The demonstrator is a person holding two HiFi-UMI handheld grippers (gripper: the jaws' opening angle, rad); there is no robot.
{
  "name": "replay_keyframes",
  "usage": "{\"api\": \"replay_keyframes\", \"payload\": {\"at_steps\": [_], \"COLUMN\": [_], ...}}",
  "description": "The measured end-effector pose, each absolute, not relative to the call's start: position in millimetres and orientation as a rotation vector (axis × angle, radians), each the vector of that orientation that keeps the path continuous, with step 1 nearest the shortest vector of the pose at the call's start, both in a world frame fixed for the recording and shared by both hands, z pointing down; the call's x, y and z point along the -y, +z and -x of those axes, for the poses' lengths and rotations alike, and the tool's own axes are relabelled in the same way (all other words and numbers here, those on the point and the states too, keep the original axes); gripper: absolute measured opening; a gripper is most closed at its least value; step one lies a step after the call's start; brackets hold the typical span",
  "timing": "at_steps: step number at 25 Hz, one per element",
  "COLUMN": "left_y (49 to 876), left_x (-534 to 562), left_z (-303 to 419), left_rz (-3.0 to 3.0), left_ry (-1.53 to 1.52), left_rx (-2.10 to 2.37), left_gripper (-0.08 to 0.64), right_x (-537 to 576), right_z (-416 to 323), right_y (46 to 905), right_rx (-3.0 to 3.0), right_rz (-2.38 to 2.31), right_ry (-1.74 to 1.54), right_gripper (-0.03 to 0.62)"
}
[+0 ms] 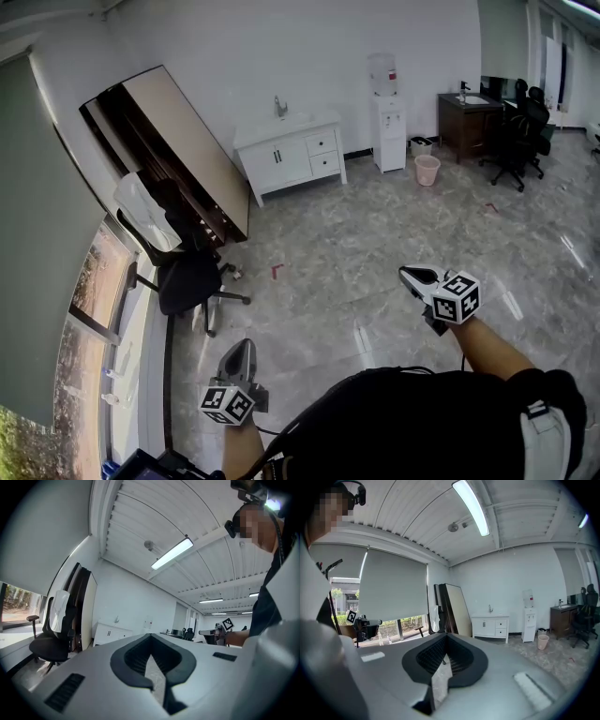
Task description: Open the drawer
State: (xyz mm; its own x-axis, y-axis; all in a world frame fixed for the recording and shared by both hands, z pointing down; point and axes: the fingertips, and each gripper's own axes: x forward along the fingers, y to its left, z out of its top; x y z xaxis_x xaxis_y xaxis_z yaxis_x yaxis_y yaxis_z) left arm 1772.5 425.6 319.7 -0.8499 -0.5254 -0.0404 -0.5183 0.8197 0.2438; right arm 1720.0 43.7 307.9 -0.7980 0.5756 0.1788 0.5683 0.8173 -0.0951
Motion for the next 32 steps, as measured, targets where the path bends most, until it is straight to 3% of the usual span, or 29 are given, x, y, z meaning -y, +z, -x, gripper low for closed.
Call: {"api": "replay_keyframes", "payload": {"at_steps": [18, 32], "left_y": [342.7, 357.1], "left_x": [-587.3, -642.1], "left_z": [-1785.7, -1797.4], "left_rz": [-0.831, -0.693], "left_ry": [-0.371, -0.411], "left_rx": [2.952, 2.978], "left_gripper": [-0.005, -0.005], "right_x": [-202.3, -251.5], "right_z": [-1720.4, -1686.3], "right_y": [322.3, 322.2], "right_rx": [2.795, 2.751], "right_rz": [0.883, 0.956], "right_ry": [0.066, 0.060], "right_gripper": [-0.003, -0.003]}}
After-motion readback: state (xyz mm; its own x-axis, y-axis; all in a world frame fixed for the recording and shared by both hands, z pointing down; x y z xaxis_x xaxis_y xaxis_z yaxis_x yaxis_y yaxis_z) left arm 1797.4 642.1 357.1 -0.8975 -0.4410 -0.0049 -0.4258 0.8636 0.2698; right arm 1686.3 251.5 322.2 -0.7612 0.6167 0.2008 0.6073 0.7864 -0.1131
